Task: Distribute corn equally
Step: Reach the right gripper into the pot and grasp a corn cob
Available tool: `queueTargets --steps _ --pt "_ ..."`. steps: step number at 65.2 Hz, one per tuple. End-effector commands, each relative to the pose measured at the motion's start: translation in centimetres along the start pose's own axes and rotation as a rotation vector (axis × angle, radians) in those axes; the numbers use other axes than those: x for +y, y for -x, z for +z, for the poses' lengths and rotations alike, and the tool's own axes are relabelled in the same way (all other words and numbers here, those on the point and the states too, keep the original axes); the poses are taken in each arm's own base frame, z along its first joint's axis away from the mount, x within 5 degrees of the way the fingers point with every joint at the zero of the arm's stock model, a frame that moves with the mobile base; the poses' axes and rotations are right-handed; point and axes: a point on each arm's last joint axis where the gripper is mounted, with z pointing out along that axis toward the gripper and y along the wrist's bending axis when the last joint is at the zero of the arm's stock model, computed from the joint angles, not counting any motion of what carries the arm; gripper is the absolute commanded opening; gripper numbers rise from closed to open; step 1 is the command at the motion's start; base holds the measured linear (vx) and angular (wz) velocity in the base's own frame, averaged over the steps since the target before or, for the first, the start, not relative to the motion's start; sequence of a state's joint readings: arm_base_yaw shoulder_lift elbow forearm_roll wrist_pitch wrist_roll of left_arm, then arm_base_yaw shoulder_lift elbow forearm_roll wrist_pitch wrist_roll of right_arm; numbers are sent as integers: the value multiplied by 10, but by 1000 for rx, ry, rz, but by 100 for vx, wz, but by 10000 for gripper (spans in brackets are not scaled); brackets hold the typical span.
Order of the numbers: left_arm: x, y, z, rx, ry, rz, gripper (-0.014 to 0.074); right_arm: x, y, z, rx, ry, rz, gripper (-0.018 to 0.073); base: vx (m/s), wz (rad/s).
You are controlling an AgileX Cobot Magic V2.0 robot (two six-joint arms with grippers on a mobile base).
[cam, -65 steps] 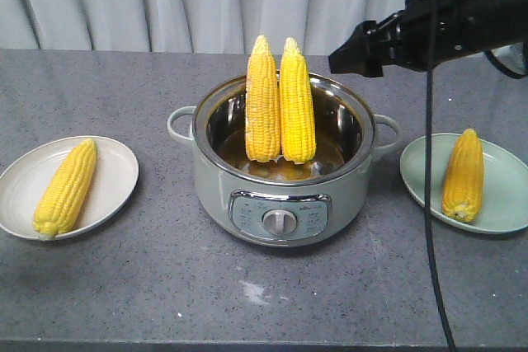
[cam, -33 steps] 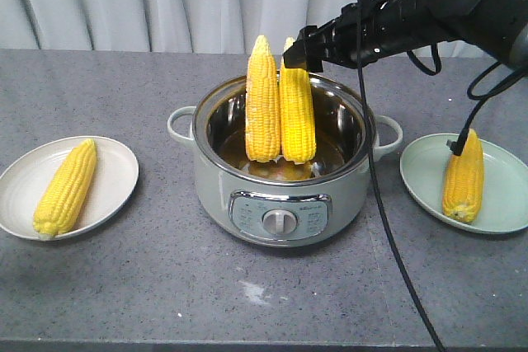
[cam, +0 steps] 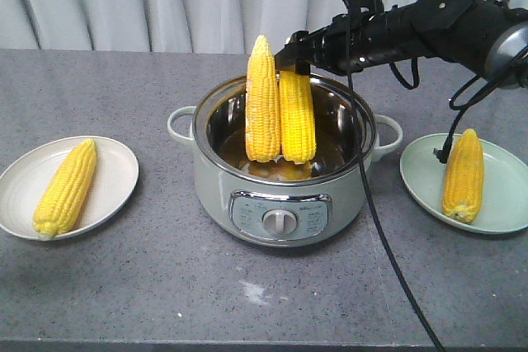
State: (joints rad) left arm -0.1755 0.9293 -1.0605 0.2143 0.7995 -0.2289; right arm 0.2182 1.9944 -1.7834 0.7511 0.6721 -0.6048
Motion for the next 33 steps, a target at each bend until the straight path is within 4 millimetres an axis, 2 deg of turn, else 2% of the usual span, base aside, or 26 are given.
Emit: queueTargets --steps 1,10,33 --pt "0 12 -9 -103 -13 -8 588 11 27 -27 -130 -8 -20 551 0 0" --pt "0 12 -9 -103 -13 -8 588 11 27 -27 -130 -3 -15 490 0 0" --pt "0 12 -9 -103 -13 -8 588 13 24 -26 -103 16 -17 263 0 0"
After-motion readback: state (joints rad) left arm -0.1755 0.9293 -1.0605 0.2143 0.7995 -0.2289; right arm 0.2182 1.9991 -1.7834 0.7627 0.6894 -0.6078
